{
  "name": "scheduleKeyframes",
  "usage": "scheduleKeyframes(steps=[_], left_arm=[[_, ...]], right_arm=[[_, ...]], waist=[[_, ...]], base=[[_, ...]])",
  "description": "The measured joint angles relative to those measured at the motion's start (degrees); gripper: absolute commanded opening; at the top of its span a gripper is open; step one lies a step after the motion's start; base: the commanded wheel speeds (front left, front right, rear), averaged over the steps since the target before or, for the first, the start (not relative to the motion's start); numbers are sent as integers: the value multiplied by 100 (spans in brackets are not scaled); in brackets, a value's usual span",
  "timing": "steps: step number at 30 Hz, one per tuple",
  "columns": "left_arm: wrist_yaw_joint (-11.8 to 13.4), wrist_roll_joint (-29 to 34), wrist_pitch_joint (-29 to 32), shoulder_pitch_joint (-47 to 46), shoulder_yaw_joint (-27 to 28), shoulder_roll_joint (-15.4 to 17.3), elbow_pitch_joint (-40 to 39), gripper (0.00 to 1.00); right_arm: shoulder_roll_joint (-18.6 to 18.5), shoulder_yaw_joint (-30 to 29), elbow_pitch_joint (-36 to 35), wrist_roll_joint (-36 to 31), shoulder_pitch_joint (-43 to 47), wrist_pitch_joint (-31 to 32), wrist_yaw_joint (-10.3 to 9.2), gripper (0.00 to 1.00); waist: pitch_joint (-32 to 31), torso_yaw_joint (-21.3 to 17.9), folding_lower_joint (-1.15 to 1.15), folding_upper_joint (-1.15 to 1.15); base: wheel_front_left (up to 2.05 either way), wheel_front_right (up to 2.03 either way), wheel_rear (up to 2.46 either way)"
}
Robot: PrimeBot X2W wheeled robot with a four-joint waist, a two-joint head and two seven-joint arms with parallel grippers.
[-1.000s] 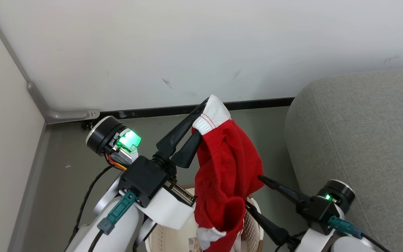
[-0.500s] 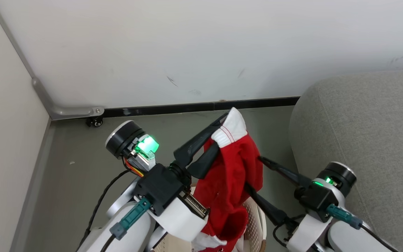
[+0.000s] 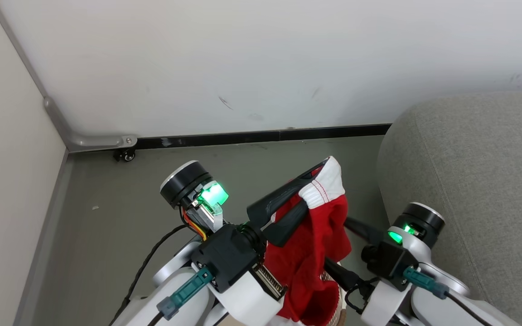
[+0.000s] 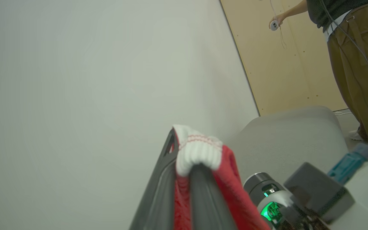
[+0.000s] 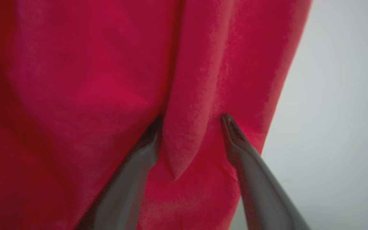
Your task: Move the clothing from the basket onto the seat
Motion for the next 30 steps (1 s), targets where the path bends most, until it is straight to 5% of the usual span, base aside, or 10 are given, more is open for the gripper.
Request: scheduleKeyframes(steps=[2, 29, 30], left_arm=[[-1, -42, 0, -1, -20, 12, 2, 0], [-1, -728, 0, 298, 459, 409, 1462, 0], [-1, -750, 0, 322, 476, 408, 1495, 25]], right_arm=[[-2, 116, 13, -24, -68, -1, 0, 0], [60, -98, -20, 964, 173, -18, 0, 0], [68, -152, -45, 1016, 180, -27, 0, 0]], waist=[[8, 9, 0, 0], [160, -239, 0, 0], [170, -256, 0, 0]], base=[[0, 0, 0], [0, 0, 0], [0, 0, 0]])
